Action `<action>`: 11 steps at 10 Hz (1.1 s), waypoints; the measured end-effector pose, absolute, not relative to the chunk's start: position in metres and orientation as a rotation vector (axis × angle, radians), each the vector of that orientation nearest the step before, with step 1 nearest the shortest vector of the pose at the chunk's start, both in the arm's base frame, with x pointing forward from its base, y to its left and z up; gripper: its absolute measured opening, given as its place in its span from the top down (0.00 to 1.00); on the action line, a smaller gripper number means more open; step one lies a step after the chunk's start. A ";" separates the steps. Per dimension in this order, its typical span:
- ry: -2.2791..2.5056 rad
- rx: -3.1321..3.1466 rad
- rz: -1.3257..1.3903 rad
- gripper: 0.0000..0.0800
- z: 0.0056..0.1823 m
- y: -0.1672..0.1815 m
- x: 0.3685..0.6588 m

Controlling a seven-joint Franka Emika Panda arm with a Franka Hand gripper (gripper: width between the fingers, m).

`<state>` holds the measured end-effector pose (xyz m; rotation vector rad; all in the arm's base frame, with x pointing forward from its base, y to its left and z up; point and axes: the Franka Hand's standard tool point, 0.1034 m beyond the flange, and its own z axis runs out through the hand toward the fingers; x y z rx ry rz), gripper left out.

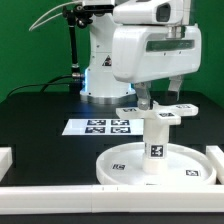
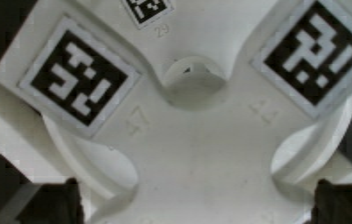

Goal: Assemble round table

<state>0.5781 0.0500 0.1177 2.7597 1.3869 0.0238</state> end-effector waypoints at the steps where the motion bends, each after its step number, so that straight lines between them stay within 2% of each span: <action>1: 1.475 2.707 0.005 0.19 0.118 0.049 0.577; 11: 1.442 2.725 -0.023 0.19 0.106 0.047 0.572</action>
Offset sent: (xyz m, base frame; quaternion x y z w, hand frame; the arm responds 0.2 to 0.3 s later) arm -0.0073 0.0089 -0.0036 0.0020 0.0062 0.0174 0.9998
